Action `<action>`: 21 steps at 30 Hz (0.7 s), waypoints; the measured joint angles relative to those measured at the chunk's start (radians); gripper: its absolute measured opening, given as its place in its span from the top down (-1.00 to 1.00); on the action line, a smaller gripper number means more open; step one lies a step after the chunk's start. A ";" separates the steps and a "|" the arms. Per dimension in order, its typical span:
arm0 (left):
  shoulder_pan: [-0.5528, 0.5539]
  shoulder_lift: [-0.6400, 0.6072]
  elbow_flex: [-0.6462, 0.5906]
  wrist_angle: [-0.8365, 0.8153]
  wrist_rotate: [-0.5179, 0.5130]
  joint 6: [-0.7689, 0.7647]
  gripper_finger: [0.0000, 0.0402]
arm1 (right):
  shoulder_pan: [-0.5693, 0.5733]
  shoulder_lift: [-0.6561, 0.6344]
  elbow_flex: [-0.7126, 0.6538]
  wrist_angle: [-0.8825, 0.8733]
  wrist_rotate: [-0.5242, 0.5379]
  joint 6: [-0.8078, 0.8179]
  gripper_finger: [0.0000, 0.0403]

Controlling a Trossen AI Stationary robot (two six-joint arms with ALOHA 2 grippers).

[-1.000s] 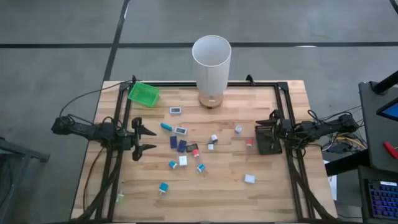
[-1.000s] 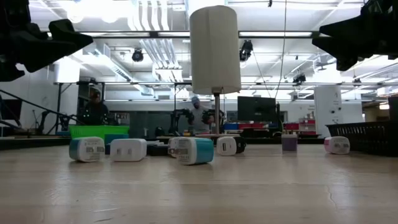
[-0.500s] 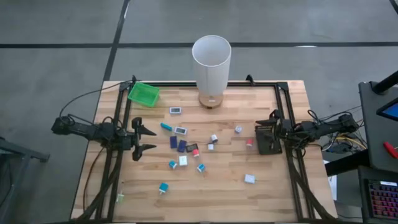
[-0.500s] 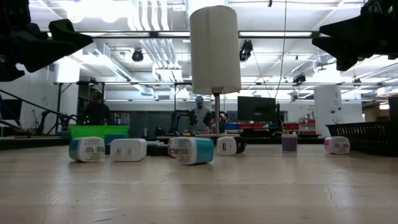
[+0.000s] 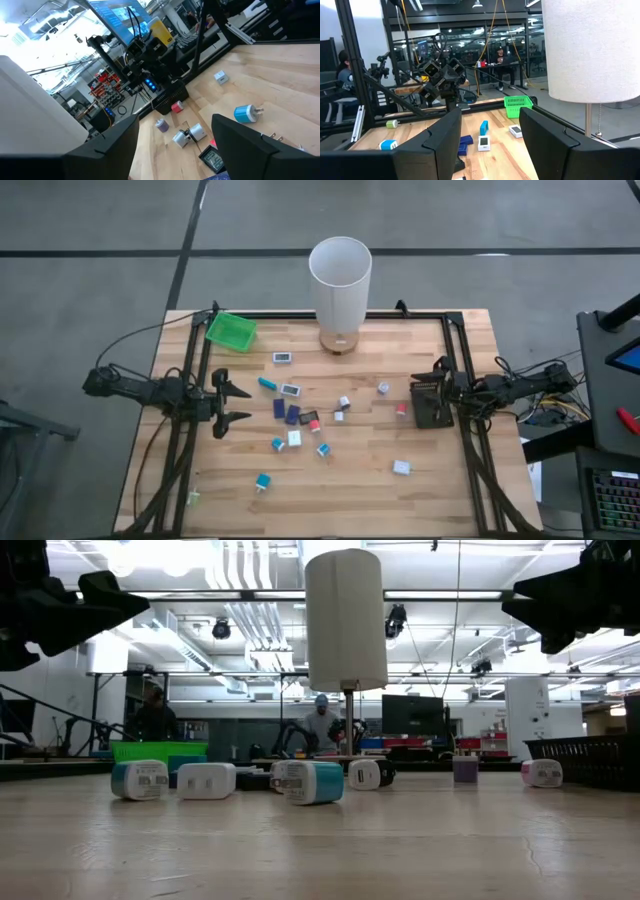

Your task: Pick & Place Office items

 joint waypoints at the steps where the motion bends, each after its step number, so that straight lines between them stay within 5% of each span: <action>1: 0.000 0.000 0.000 0.000 0.000 0.000 -0.28 | 0.000 0.000 0.000 0.000 0.000 0.000 0.01; 14: 0.000 0.000 0.000 0.000 0.000 0.000 -0.28 | 0.000 0.000 0.001 0.017 -0.008 0.079 0.01; 21: 0.000 0.000 0.000 0.000 0.000 0.000 -0.28 | 0.000 0.030 0.092 -0.135 -0.004 0.079 0.01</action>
